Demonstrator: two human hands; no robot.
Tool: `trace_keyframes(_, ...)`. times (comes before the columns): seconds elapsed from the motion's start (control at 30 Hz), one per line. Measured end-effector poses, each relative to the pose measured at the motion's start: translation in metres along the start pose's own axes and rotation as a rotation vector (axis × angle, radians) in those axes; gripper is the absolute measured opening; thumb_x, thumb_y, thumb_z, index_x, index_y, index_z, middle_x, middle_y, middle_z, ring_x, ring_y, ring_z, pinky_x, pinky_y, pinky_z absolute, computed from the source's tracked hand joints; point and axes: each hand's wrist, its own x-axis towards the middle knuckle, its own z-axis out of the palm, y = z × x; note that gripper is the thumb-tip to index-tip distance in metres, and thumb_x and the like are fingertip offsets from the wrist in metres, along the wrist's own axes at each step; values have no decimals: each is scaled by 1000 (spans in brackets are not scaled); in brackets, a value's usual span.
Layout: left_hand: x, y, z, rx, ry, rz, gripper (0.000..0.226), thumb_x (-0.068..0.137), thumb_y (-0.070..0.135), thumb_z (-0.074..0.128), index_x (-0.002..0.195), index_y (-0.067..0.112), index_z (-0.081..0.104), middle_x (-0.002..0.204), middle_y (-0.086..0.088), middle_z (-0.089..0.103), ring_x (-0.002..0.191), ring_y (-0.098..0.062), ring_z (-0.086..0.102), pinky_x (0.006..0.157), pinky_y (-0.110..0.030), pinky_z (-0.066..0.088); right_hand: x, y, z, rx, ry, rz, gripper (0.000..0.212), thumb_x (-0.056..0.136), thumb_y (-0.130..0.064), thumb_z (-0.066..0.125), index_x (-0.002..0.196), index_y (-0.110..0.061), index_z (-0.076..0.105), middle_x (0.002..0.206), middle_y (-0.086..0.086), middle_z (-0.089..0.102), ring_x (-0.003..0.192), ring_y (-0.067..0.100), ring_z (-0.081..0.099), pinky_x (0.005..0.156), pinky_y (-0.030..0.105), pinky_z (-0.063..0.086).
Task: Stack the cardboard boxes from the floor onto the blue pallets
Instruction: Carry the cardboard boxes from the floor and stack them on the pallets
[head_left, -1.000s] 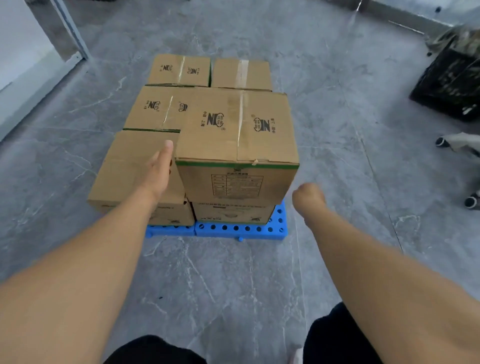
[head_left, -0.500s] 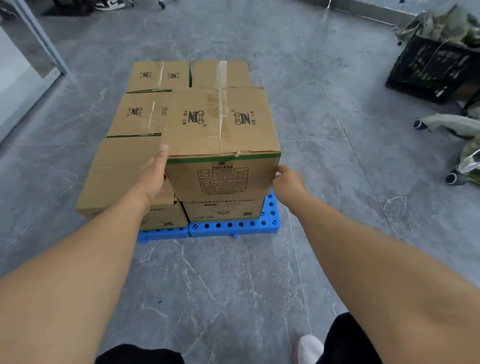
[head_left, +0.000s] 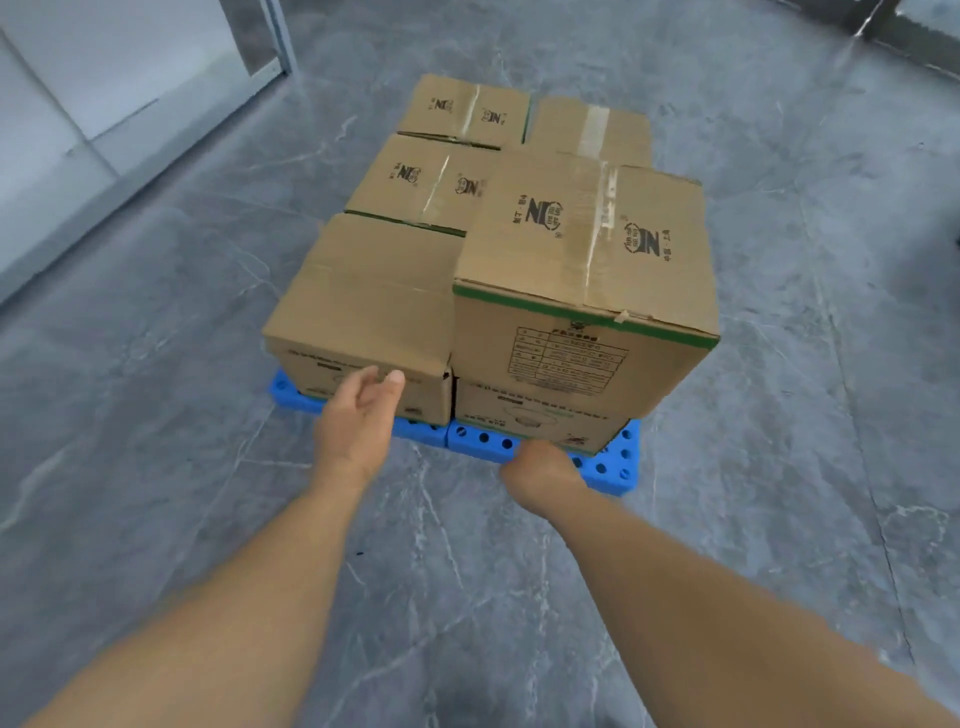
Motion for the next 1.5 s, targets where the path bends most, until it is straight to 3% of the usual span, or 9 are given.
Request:
trace_keyframes(0.1,-17,-9,-35,38,86,-146,49,85,47,57,127,21,53,115,4,61,92,-5,52,83,-23,34,-16,-35,4,-89,-69,-59,23,92,-17,41,70,-16,36,74,0,43,65,14,43,48,26,30)
trace_keyframes(0.23,-57,4,-85,67,127,-341,57,84,50,56,134,25,46,133,0,54,116,-16,52,95,-31,37,-59,-81,-11,-182,-105,-103,24,90,-16,42,67,-15,38,71,-1,44,58,12,41,46,24,30)
trace_keyframes(0.53,-155,90,-180,95,184,-599,74,85,52,56,145,18,29,151,-7,31,136,-24,33,110,-37,25,-190,-163,-66,-287,-231,-204,24,89,-16,40,66,-18,33,71,-1,42,61,14,42,48,25,30)
trace_keyframes(0.63,-200,122,-203,80,223,-673,76,85,51,56,146,17,27,152,-9,29,138,-25,30,113,-38,24,-237,-181,-83,-402,-275,-277,20,93,-21,37,98,-10,53,95,2,55,81,17,51,63,27,40)
trace_keyframes(0.73,-246,154,-224,30,278,-726,76,85,51,55,146,17,25,152,-11,27,138,-26,30,113,-40,25,-282,-192,-96,-507,-269,-343,42,96,-29,35,133,-10,43,122,6,56,100,20,54,77,30,45)
trace_keyframes(1.07,-422,231,-282,-161,613,-817,75,85,51,56,147,19,25,149,-8,32,134,-26,36,110,-40,31,-449,-216,-85,-775,-319,-704,17,91,-31,39,91,-16,47,103,10,56,97,27,55,76,32,39)
trace_keyframes(1.17,-478,243,-296,-200,703,-825,69,84,50,57,141,17,35,142,-9,42,127,-27,43,106,-42,35,-494,-213,-67,-846,-358,-786,31,91,-35,40,107,-14,56,111,9,58,105,27,57,80,31,41)
trace_keyframes(1.33,-569,248,-306,-226,839,-880,67,86,47,56,142,21,32,138,-4,44,109,-14,47,84,-25,31,-568,-189,-37,-919,-473,-806,54,92,-42,44,137,-12,41,139,9,46,120,28,49,99,38,42)
trace_keyframes(1.5,-646,237,-322,-301,897,-951,81,85,52,56,148,21,16,151,-7,27,135,-24,34,104,-33,29,-638,-182,-7,-1013,-486,-912,53,92,-45,42,134,-12,46,136,8,49,120,27,50,98,34,42)
